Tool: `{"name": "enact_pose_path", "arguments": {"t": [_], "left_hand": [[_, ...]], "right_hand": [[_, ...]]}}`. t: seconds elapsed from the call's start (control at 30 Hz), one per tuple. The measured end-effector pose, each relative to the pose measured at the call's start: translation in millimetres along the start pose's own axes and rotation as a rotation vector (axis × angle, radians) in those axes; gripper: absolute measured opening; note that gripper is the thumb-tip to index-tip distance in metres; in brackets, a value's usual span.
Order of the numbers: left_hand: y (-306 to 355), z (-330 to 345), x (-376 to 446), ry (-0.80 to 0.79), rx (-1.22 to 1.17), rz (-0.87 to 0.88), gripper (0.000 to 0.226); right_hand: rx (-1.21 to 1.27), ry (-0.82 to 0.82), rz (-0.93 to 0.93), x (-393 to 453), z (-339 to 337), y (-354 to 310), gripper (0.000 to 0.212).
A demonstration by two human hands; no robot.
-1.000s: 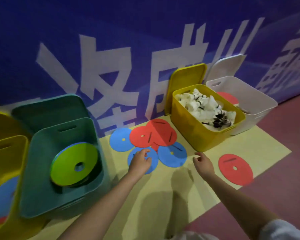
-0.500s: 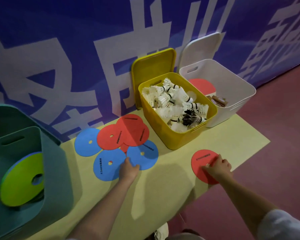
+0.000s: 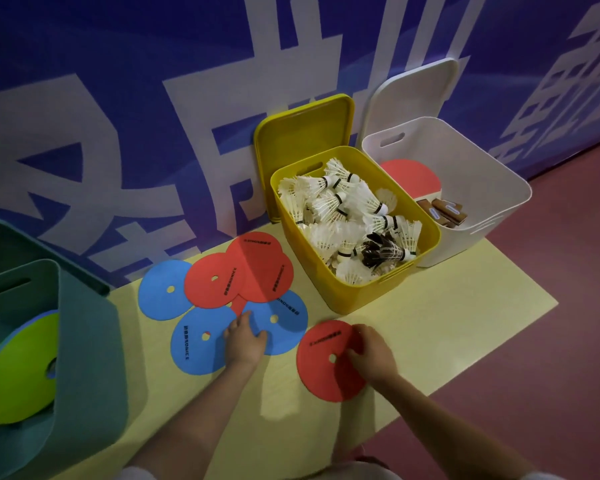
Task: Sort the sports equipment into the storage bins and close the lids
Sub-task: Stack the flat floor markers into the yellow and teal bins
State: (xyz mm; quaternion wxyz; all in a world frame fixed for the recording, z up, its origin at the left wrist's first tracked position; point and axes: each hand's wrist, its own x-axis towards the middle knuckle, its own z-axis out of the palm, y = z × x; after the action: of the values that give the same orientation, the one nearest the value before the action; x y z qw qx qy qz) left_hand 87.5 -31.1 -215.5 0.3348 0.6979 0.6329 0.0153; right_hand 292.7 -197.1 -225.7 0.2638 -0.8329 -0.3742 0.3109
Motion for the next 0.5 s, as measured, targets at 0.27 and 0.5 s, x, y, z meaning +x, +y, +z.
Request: {"name": "enact_pose_path", "arguments": {"t": [0.27, 0.5], "left_hand": [[12.0, 4.3, 21.2, 0.057, 0.111, -0.054, 0.084], [5.8, 9.2, 25.0, 0.071, 0.174, -0.02, 0.087]], "right_hand": [[0.077, 0.093, -0.086, 2.6, 18.5, 12.5, 0.051], [0.084, 0.124, -0.122, 7.5, 24.4, 17.9, 0.05]]}}
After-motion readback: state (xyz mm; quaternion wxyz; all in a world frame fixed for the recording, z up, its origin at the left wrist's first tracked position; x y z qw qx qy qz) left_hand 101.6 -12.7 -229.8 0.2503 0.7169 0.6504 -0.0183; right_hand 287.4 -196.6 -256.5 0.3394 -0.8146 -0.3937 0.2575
